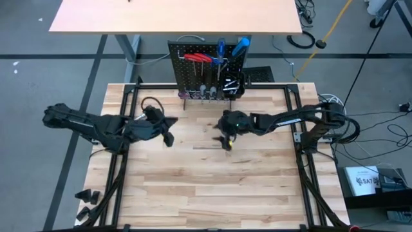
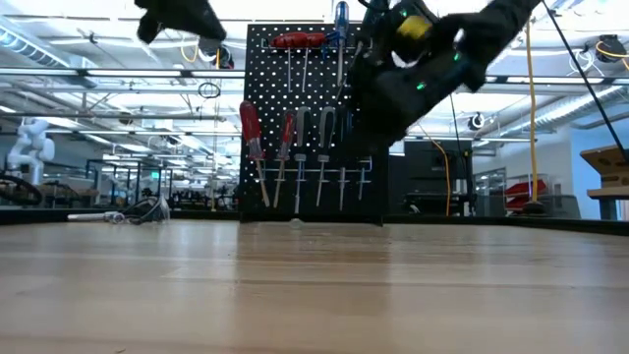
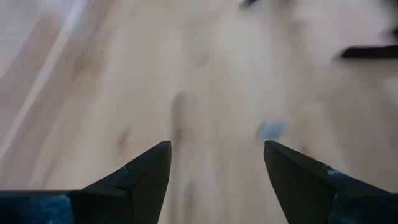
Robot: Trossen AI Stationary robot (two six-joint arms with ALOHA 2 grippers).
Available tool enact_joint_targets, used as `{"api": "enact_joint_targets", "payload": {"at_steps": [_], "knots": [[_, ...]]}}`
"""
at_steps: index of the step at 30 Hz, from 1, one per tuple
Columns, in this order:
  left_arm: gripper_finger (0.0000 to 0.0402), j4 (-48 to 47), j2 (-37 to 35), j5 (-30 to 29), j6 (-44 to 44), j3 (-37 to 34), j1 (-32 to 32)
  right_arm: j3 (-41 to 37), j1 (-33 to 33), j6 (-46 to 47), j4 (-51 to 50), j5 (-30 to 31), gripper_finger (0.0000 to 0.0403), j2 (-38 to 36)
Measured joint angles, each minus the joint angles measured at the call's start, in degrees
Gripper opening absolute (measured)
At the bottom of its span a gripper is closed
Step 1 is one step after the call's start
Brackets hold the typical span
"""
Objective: Hang tools onto peg board
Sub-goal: Put the socket wrench into the black bin on the peg board
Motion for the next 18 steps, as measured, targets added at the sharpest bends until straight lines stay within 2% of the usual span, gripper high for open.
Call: {"api": "enact_joint_targets", "payload": {"at_steps": [2,4,7,10,13,18], "knots": [[0.0014,5.79,-0.34,-5.14,5.15,-1.18,0.32,-1.76,-0.99,5.76,9.25,3.29,0.0249,1.58],[0.0037,7.83,-0.30,-7.07,7.85,-1.78,1.31,-2.98,-1.65,12.81,13.53,7.94,0.0249,2.71],[0.0084,7.40,0.24,-4.39,8.21,-1.83,3.88,-3.80,-2.02,21.76,10.68,14.89,0.0249,3.79],[0.0135,6.66,1.01,-0.99,8.26,-1.83,5.31,-3.75,-0.82,26.62,7.67,21.95,0.0249,4.72],[0.0179,6.68,2.07,-0.01,8.26,-1.83,5.70,-3.77,1.26,29.82,7.38,27.75,0.0244,6.11],[0.0220,6.77,3.85,1.35,8.19,-1.83,5.72,-3.70,4.06,34.90,4.86,37.54,0.0227,8.57]]}}
